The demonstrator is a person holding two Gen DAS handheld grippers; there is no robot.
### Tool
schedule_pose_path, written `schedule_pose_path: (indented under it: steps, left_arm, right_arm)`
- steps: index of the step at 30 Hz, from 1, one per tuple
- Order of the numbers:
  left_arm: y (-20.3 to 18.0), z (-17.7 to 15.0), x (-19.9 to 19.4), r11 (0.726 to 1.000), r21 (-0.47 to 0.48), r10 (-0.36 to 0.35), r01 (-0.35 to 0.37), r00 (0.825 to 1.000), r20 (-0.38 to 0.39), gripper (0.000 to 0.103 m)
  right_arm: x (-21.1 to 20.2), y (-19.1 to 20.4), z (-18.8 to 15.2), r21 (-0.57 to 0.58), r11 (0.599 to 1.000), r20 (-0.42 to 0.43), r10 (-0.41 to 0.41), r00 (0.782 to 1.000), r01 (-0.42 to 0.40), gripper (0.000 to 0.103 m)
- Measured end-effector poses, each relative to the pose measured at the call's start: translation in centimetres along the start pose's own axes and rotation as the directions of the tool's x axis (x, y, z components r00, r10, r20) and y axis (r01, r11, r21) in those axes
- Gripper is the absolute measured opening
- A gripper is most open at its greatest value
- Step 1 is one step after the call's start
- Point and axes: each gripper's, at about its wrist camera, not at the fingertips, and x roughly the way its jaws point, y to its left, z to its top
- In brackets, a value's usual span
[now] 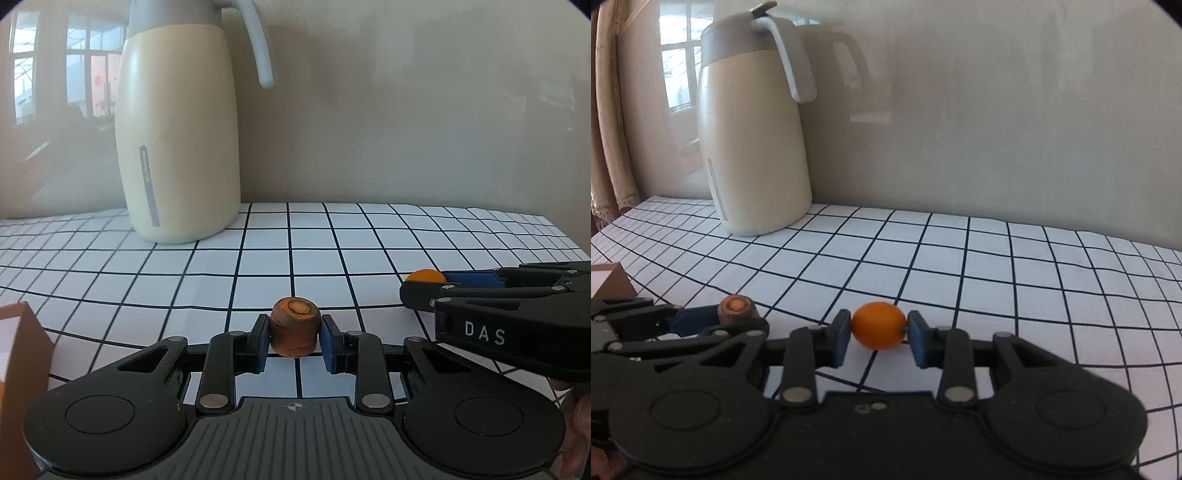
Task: Organize fruits
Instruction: 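Carry the carrot slice and small orange over the white box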
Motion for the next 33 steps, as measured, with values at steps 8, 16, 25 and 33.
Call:
schedule_pose_path:
  steps: [8,16,25,33]
  left_arm:
    - [0.0,-0.6,-3.0,1.0,0.03,0.007,-0.008,1.0,0.027,0.029]
    - [-0.1,-1.1,-6.3,0.998,0.056,0.008,-0.011,0.999,0.05,0.029]
    - [0.9,-2.6,-11.1,0.998,0.06,0.017,-0.021,0.998,0.066,0.029]
    - [2.1,-3.6,-15.4,0.997,0.068,0.035,-0.041,0.996,0.087,0.029]
  right_arm:
    - [-3.0,0.7,-0.4,-0.027,1.0,0.019,-0.013,1.0,0.013,0.025]
    - [-6.8,0.7,-0.9,-0.025,0.999,0.045,-0.028,0.999,0.029,0.025]
    - [-11.6,1.1,-1.9,-0.006,0.999,0.073,-0.043,0.996,0.043,0.025]
    - [-15.4,2.5,-3.4,-0.006,0.999,0.08,-0.033,0.996,0.033,0.025]
